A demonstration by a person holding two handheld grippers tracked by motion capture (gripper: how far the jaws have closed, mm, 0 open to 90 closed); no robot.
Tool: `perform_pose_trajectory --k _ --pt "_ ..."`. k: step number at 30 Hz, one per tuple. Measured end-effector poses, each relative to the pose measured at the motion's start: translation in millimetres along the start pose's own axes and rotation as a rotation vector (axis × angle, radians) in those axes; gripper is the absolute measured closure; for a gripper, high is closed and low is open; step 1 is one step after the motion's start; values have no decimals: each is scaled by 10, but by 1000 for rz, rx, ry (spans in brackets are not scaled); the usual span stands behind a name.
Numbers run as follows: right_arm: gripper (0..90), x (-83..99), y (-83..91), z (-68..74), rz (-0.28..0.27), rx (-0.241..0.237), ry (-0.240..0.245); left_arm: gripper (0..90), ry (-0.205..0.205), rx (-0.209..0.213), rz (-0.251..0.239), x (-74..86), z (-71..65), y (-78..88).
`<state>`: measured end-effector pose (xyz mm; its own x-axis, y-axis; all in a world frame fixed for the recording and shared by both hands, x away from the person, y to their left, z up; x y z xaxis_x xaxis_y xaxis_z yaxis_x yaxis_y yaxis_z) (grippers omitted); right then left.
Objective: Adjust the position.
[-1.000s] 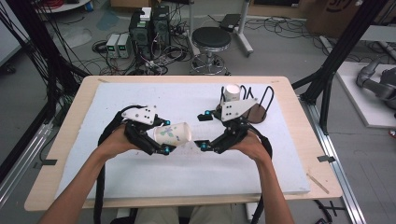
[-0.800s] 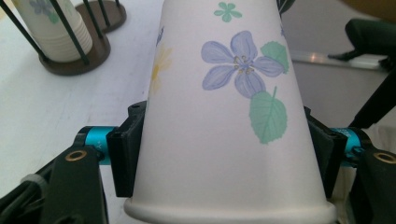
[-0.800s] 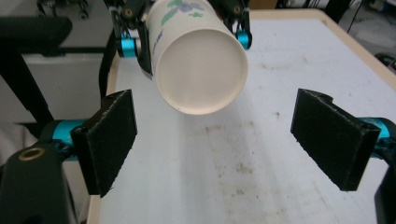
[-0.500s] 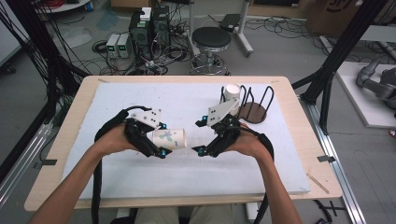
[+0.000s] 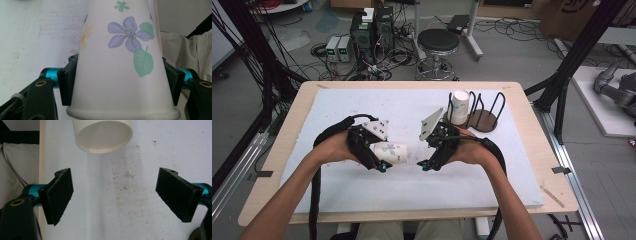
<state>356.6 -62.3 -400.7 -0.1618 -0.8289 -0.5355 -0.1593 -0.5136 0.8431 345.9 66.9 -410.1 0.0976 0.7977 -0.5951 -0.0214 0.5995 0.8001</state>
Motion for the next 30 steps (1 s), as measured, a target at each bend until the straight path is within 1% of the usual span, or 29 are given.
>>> perform_pose_trajectory --k 2,3,4,6,7,8,9,13,19,22,30 --pt "149 5 -12 7 16 2 -7 298 -1 2 2 -4 -1 -9" --pt "149 7 -21 3 23 4 -1 298 -2 5 10 -1 -3 -11" --pt "149 9 -27 2 27 6 -1 298 5 -1 3 -8 -3 -24" --pt "149 11 -39 8 34 2 -1 298 -1 1 6 -15 2 -36" --pt "149 10 -44 8 36 2 5 298 6 -1 -4 -29 0 -49" --pt "149 5 -52 11 34 3 5 298 -11 2 9 -22 8 -46" --pt "149 5 -55 23 36 -4 3 298 -14 2 5 -31 11 -56" --pt "149 -13 -71 32 33 -8 12 298 -13 5 -1 -63 5 -102" --pt "149 -28 -92 41 33 -12 17 299 -26 11 -6 -119 11 -142" --pt "150 -45 -108 55 30 -19 24 299 -17 17 -18 -157 -7 -169" --pt "155 -88 -140 100 20 -41 33 299 -38 25 -21 -224 -15 -214"
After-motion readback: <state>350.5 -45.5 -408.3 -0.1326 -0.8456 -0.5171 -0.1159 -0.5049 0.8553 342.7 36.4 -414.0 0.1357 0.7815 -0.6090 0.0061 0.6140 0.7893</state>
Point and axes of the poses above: each handheld gripper's, and its own axes: y roughly backward along the jaws, x roughly out of its underside, z roughly to its left, the point moved 10 cm from there along -y, roughly forward along the jaws, and after that the axes turned 10 degrees about -y, right-handed, at the moved point
